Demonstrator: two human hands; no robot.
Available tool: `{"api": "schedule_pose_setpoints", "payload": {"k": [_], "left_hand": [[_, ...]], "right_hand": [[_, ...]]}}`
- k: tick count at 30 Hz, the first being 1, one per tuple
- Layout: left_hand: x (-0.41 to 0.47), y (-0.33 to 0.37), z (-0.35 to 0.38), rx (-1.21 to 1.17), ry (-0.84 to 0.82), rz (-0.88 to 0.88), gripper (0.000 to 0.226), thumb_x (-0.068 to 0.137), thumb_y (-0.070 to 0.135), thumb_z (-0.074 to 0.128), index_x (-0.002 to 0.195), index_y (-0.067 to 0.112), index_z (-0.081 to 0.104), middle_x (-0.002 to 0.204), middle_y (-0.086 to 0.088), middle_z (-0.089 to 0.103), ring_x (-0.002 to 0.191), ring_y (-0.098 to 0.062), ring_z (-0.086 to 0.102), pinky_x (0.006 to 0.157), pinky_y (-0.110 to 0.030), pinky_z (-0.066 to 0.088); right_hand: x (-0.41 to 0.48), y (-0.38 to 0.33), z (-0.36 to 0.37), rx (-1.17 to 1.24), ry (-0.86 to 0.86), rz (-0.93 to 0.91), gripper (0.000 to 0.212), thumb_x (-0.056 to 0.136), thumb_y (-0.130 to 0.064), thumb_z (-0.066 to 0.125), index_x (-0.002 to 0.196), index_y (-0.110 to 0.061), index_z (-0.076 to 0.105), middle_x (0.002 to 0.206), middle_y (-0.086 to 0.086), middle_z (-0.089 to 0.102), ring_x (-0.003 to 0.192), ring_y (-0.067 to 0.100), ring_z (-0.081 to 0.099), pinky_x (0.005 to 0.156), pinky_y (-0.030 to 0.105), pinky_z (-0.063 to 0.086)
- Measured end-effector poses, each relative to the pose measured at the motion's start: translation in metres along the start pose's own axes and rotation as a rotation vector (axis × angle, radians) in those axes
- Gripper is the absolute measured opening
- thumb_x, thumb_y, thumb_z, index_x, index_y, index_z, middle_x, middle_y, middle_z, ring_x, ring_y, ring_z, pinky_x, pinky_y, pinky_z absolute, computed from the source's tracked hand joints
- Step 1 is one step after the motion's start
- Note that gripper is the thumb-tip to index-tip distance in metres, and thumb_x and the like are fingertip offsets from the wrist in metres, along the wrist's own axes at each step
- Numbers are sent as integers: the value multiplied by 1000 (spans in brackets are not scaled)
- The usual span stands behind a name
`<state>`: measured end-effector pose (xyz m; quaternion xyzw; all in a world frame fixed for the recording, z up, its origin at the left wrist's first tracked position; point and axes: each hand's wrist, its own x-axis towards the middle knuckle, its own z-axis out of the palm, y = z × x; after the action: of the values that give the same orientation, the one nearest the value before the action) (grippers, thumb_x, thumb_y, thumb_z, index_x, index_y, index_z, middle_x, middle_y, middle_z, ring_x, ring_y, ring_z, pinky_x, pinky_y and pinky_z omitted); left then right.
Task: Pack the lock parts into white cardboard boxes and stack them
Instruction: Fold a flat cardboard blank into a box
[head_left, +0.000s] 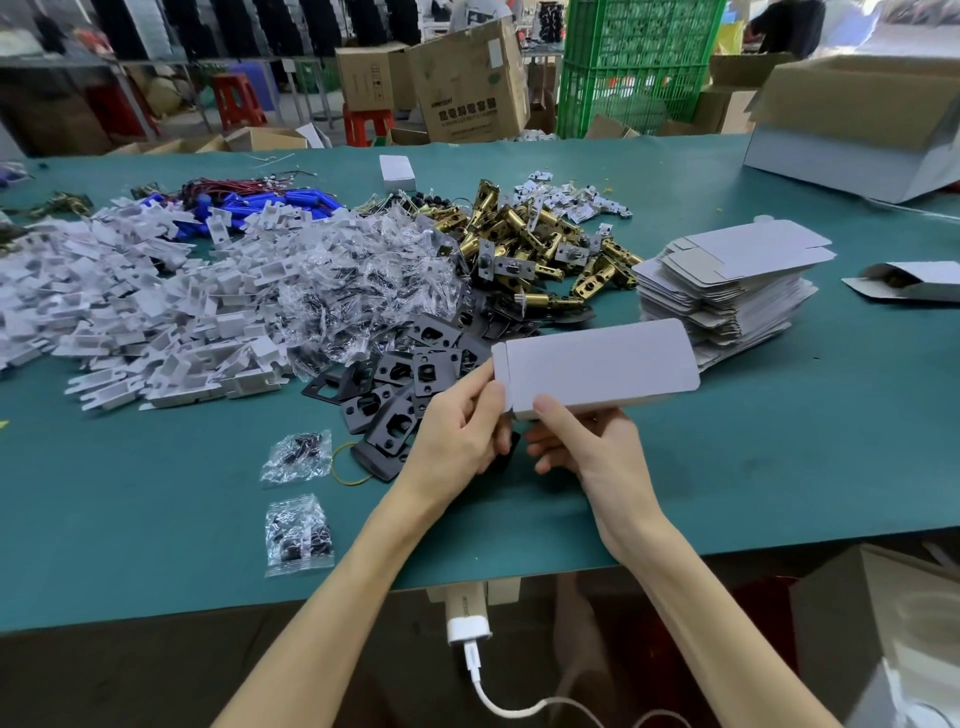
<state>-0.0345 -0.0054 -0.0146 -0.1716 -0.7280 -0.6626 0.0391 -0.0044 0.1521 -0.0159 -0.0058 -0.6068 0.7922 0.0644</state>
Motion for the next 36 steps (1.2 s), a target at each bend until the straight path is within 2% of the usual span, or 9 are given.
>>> {"api": "schedule_pose_setpoints", "payload": {"k": [5, 9, 15, 20, 25, 28, 31, 36], "left_hand": [[2, -2, 0, 38, -9, 44, 40, 113, 15, 43, 137, 44, 55, 56, 8, 53, 45, -4, 43, 43, -16, 37], [2, -5, -3, 40, -22, 18, 42, 112, 18, 45, 151, 32, 50, 58, 5, 54, 42, -11, 40, 39, -21, 36], [2, -3, -3, -15, -46, -2, 42, 112, 17, 46, 153, 25, 50, 61, -3, 62, 35, -13, 42, 37, -16, 34], [1, 1, -4, -127, -59, -68, 55, 110, 13, 48, 162, 23, 32, 59, -10, 64, 32, -15, 48, 38, -16, 37], [2, -1, -5, -119, -24, -48, 42, 111, 19, 47, 153, 25, 45, 56, -14, 61, 29, -16, 43, 33, -17, 32], [5, -5, -6, -95, 82, -26, 26, 110, 26, 51, 134, 27, 61, 49, -12, 56, 29, -18, 40, 31, -21, 32], [6, -9, -9, -122, 165, -28, 16, 107, 28, 57, 119, 21, 67, 47, -9, 52, 30, -18, 39, 33, -22, 34], [7, -10, -11, -193, 139, -12, 19, 106, 25, 61, 122, 20, 69, 51, -10, 54, 33, -19, 43, 35, -23, 39]], "right_hand": [[1, 0, -5, 35, -28, 14, 14, 91, -15, 76, 100, -5, 76, 80, 19, 73, 69, 27, 68, 58, 28, 55], [0, 1, -5, 26, -39, 2, 12, 90, -14, 75, 99, -6, 75, 80, 18, 72, 69, 26, 67, 59, 28, 54], [0, 2, -3, 2, -17, -39, 7, 89, -18, 78, 94, -12, 78, 78, 16, 73, 70, 26, 68, 60, 30, 54], [-1, 1, -3, 0, -32, -33, 18, 86, -25, 79, 91, -8, 76, 73, 16, 70, 66, 25, 66, 56, 29, 52], [0, 1, -2, -6, -56, -37, 12, 89, -20, 77, 93, -9, 75, 72, 13, 70, 65, 24, 66, 55, 29, 52], [0, 3, -2, -71, -89, -49, 6, 92, -13, 75, 95, -9, 73, 72, 11, 71, 64, 22, 66, 55, 28, 53], [-1, 3, -2, -134, -143, -65, 5, 91, -14, 76, 92, -9, 73, 75, 11, 72, 65, 21, 66, 58, 28, 54], [-2, 1, -2, -115, -120, -76, 4, 89, -19, 79, 86, -18, 76, 76, 12, 73, 66, 23, 68, 60, 28, 55]]}}
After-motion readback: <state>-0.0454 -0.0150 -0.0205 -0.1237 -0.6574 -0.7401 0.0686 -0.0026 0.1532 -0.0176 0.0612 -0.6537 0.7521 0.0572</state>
